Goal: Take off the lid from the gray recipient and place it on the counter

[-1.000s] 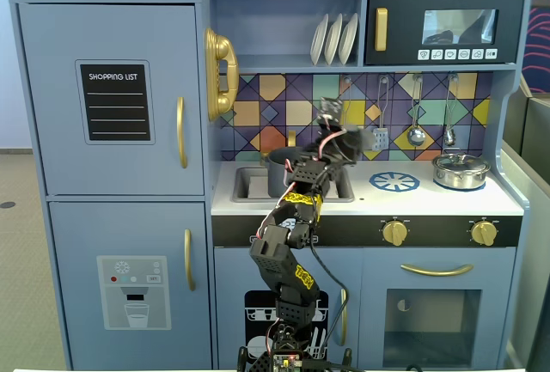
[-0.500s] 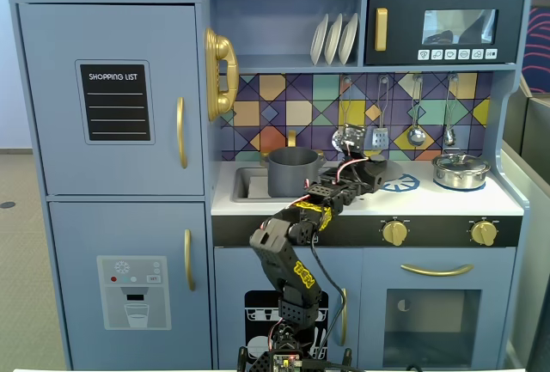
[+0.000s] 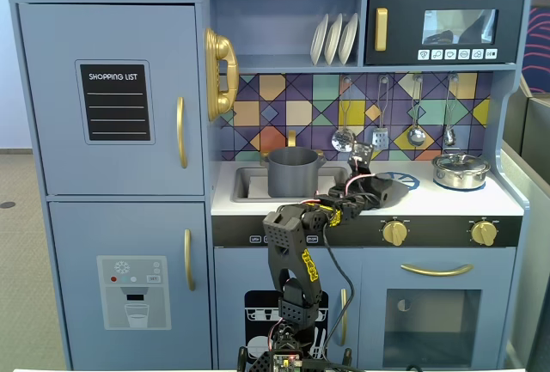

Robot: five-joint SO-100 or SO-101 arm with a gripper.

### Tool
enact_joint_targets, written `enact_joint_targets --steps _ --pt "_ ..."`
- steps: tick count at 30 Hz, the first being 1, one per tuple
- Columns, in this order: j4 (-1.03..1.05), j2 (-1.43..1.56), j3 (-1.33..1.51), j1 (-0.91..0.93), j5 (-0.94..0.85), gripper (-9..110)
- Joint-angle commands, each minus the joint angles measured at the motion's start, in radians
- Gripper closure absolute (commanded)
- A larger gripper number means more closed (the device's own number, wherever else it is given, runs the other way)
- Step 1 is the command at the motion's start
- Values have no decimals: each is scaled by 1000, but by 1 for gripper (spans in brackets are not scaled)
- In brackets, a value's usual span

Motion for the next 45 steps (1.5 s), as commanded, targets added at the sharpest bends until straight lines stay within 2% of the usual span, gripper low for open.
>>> enact_joint_targets --steps 1,5,10,14,22,28,33,37,41,45 --pt "-69 -18 -11 3 -23 102" --pt "-104 -46 -2 11 -28 102" --pt "-172 -44 35 37 8 81" --pt "-173 -25 46 58 -6 72" --pt "-160 109 34 28 -25 70" --pt "156 434 57 2 -15 75" --pt "707 808 147 -87 43 90" --pt "1002 1017 202 -213 60 102" --pt "1289 1117 201 -336 63 102" --pt "1457 1206 261 -457 87 102"
